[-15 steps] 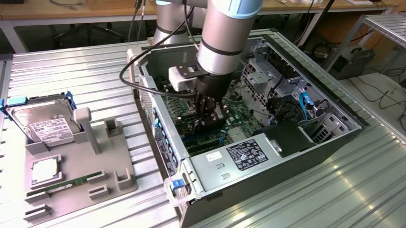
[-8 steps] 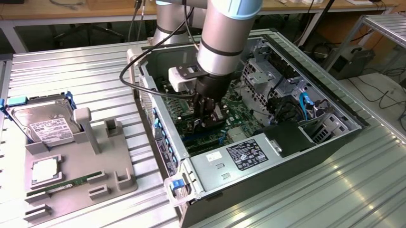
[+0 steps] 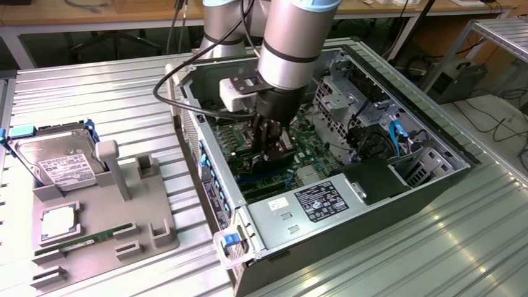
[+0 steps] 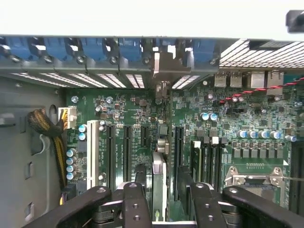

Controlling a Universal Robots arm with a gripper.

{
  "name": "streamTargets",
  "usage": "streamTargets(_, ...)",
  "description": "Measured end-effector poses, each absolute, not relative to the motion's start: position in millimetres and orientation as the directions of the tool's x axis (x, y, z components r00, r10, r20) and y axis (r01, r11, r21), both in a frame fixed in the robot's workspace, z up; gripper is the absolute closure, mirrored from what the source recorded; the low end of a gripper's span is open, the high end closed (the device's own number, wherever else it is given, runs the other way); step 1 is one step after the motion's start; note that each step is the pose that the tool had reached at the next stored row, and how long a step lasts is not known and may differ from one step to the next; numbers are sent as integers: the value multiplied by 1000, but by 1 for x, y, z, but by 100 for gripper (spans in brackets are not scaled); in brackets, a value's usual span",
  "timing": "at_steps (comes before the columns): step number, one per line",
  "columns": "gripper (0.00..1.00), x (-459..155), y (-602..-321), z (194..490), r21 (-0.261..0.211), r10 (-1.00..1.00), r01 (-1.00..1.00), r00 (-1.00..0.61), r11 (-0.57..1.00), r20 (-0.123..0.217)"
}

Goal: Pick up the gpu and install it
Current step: 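Insert the gpu into the slot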

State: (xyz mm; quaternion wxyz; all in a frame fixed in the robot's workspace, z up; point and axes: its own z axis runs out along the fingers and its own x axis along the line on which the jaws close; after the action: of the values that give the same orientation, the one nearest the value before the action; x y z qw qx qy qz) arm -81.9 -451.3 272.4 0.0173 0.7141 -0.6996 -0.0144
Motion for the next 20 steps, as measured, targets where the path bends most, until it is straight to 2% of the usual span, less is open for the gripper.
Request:
streamTargets(9,61,-82,-451,299,45,-1000,-999,21,-21,3)
streamTargets(10,75,-82,-450,299,45,-1000,-999,21,-21,3)
streamTargets(11,75,-82,-449,299,45,-1000,-999,21,-21,4)
streamTargets(13,87,-82,-448,295,44,-1000,-999,22,-21,4)
streamTargets(20,89,-83,-446,284,44,-1000,-999,22,-22,4)
